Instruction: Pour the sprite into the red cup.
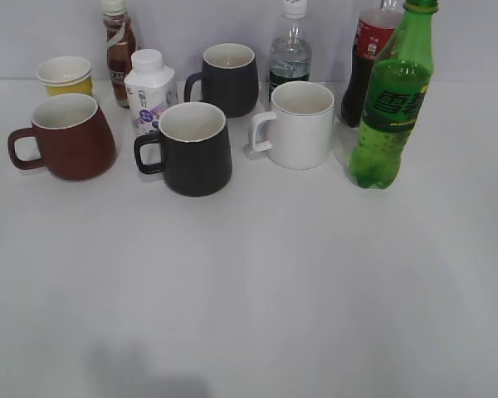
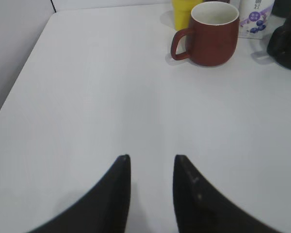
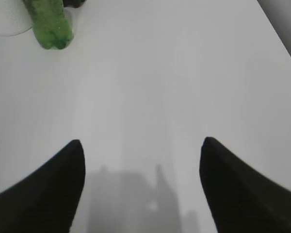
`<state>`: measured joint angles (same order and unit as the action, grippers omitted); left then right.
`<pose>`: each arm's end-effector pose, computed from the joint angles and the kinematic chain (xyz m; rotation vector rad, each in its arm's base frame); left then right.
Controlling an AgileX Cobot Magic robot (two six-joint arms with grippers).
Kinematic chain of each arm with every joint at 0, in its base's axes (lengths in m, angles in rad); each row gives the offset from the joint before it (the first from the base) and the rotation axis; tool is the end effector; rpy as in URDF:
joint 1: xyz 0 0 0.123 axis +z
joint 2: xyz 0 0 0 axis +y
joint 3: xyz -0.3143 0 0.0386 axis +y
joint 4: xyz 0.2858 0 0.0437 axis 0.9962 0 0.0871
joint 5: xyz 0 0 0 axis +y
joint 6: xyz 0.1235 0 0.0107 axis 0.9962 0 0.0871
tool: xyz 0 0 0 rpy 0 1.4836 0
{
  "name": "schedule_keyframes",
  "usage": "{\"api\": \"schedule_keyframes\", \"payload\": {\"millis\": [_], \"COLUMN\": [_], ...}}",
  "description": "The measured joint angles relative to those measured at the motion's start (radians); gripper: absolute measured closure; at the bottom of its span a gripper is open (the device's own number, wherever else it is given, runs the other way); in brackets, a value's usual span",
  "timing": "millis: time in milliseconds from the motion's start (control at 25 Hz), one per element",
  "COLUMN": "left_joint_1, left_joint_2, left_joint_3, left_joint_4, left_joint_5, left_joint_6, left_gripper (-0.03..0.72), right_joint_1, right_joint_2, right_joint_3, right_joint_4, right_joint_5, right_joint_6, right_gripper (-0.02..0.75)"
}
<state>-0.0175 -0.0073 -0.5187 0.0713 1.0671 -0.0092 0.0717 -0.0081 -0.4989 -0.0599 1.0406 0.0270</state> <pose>0.0220 0.0074 0.2864 0.0037 2.0233 0.0681 0.0261 -0.0045 0.2826 -0.0428 2.0153 -0.0086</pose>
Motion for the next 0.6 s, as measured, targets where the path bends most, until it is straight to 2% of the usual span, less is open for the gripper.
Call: {"api": "schedule_keyframes", "payload": {"millis": [600], "left_joint_1": [0.0], "left_joint_2": [0.0], "left_joint_3": [0.0], "left_joint_4": [0.0], "left_joint_5": [0.0], "left_joint_6": [0.0], "left_gripper": [0.449], "right_joint_1": [0.0], "right_joint_2": [0.0], "right_joint_3": [0.0], "right_joint_4": [0.0], "right_joint_5": [0.0], "right_joint_6": [0.0], "right_gripper": [0.186]}}
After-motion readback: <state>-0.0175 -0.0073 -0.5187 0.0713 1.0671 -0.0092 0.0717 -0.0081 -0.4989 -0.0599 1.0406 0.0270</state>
